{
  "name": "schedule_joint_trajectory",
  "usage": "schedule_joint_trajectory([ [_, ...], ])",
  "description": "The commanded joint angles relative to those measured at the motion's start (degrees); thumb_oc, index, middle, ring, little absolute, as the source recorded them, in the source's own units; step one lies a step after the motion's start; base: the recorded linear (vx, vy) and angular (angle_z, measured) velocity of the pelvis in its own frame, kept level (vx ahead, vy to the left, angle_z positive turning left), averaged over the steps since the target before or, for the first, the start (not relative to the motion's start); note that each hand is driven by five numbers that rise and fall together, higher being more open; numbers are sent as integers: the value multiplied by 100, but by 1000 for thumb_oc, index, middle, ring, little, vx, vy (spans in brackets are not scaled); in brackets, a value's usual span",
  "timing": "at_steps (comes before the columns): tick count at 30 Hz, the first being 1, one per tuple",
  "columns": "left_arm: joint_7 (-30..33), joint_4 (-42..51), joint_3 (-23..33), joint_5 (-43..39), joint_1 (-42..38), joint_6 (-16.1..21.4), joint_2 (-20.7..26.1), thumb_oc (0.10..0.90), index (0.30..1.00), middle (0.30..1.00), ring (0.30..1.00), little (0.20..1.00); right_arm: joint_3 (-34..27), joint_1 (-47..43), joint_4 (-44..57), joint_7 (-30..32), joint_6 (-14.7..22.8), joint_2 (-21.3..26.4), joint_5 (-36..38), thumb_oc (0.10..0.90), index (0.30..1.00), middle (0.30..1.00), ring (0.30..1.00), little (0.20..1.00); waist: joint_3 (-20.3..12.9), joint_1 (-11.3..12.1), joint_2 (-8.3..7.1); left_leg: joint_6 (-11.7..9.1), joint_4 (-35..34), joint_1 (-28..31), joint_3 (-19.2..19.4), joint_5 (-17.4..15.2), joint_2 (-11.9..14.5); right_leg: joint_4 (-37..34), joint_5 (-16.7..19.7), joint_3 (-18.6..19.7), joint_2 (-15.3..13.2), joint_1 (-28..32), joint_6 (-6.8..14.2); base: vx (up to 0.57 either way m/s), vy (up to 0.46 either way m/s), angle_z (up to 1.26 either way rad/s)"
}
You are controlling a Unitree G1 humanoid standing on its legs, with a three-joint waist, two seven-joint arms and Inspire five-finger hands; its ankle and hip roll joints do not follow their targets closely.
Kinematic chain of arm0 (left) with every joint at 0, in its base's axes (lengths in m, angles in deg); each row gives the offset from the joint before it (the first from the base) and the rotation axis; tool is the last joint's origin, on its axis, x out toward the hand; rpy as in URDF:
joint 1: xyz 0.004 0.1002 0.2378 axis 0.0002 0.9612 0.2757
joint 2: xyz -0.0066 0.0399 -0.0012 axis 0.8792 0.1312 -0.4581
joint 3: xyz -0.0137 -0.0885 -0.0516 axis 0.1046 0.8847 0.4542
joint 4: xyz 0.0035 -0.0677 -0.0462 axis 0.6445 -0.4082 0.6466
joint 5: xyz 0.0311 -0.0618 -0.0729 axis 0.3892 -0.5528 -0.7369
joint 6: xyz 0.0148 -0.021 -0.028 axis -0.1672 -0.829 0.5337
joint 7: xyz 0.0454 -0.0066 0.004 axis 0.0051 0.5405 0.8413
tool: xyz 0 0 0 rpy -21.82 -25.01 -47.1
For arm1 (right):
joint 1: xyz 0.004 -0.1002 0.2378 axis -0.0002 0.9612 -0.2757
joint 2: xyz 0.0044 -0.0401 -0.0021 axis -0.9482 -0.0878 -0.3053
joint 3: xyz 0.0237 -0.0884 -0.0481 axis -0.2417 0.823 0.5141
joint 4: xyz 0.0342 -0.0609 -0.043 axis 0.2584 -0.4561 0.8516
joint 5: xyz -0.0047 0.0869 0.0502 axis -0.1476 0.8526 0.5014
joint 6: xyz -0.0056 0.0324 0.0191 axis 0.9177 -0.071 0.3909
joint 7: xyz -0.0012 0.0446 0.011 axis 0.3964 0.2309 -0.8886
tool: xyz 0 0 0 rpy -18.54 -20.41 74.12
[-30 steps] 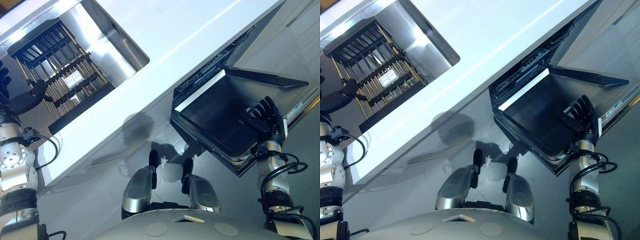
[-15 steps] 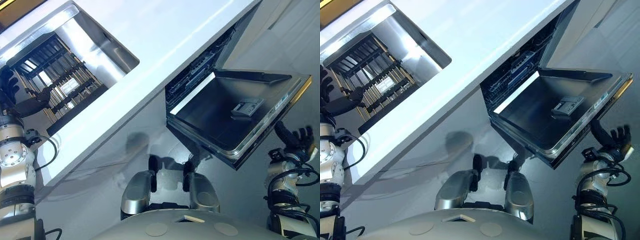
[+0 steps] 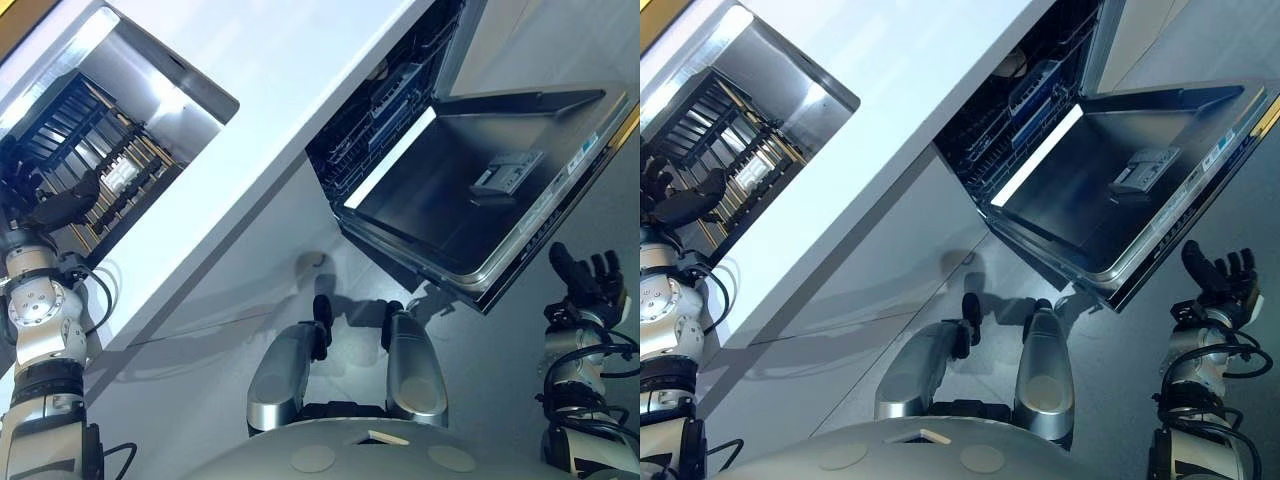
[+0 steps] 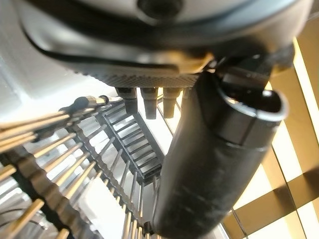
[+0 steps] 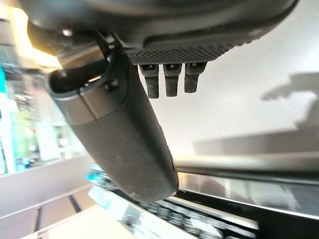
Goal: Pick up plates and place into dishwasher.
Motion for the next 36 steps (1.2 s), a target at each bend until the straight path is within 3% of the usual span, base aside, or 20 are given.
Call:
schedule_joint_trajectory([
  [1,-249,676,-397,-298,36,625,-628,800,900,900,900,900,-215,-422,107,-982,223,554,605,800,900,900,900,900,99,-125,-40,125,956,-508,-309,-587,82,714,-577,-375,510,-209,-482,-92,27,-1],
  [4,-292,869,-365,-512,-50,742,-565,800,900,900,900,900,-220,-544,-93,-1326,26,488,1215,800,900,900,900,900,253,-35,-83,136,1485,-1044,-332,-750,-24,1118,-723,-375,541,-582,-489,-65,36,3],
  [7,-305,1022,-346,-733,-119,810,-568,800,900,900,900,900,-256,-617,-220,-1470,-106,415,1566,800,900,900,900,900,374,25,-112,162,1700,-1403,-291,-716,-22,1261,-653,-444,527,-846,-496,-83,48,6],
  [15,27,1306,-386,-633,-518,978,-546,800,900,900,900,900,-258,-1000,-336,-1368,-433,242,2341,800,900,900,900,900,517,248,-221,249,1821,-2164,-212,-737,-110,1577,-452,-530,417,-1688,-343,-116,91,4],
  [18,84,1403,-386,-617,-540,942,-569,800,900,900,900,900,-173,-1094,-233,-1936,-1005,193,2675,800,900,900,900,900,517,311,-195,265,1831,-2241,-211,-732,-156,1630,-399,-540,370,-1856,-313,-67,117,4],
  [20,87,1421,-361,-578,-538,919,-593,800,900,900,900,900,-42,-1133,-106,-2493,-1513,160,2741,800,900,900,900,900,517,350,-183,269,1837,-2261,-212,-742,-187,1619,-361,-548,336,-1904,-295,-45,104,10],
  [21,80,1444,-336,-607,-519,897,-591,800,900,900,900,900,66,-1146,25,-2955,-1942,130,2653,800,900,900,900,900,517,366,-182,271,1838,-2269,-216,-746,-201,1604,-333,-555,312,-1922,-279,42,110,-1],
  [22,60,1472,-309,-620,-504,891,-600,800,900,900,900,900,224,-1154,213,-3344,-2262,126,2608,800,900,900,900,900,512,398,-187,262,1870,-2233,-251,-871,-236,1614,-417,-522,298,-1892,-227,43,122,-3],
  [26,31,1577,-282,-725,-407,884,-557,800,900,900,900,900,859,-1102,1312,-4624,-3009,40,2579,800,900,900,900,900,508,484,-241,296,1775,-2221,-227,-854,-234,1424,-308,-572,237,-1872,-156,-29,93,-9],
  [27,25,1611,-280,-755,-365,883,-541,800,900,900,900,900,1024,-1047,1681,-4745,-3026,-15,2607,800,900,900,900,900,517,493,-268,330,1722,-2252,-193,-728,-214,1346,-175,-634,219,-1893,-183,-17,41,-13],
  [29,59,1664,-294,-738,-353,871,-502,800,900,900,900,900,1330,-1018,2428,-4927,-3094,-141,2643,800,900,900,900,900,514,510,-347,341,1705,-2166,-239,-859,-227,1257,-236,-604,245,-1791,-112,19,11,-20],
  [31,143,1661,-367,-660,-432,867,-432,800,900,900,900,900,1856,-1098,3729,-4905,-2975,-452,2493,800,900,900,900,900,517,535,-485,403,1514,-2177,-246,-676,-201,940,42,-629,267,-1775,-113,-115,-13,-21],
  [36,271,1435,-613,-581,-773,954,-295,800,900,900,900,900,2689,-1745,5835,-4484,-2596,-760,2198,800,900,900,900,900,517,547,-679,467,1065,-1976,-285,-542,-200,365,347,-538,403,-1592,-31,-54,-6,-6],
])
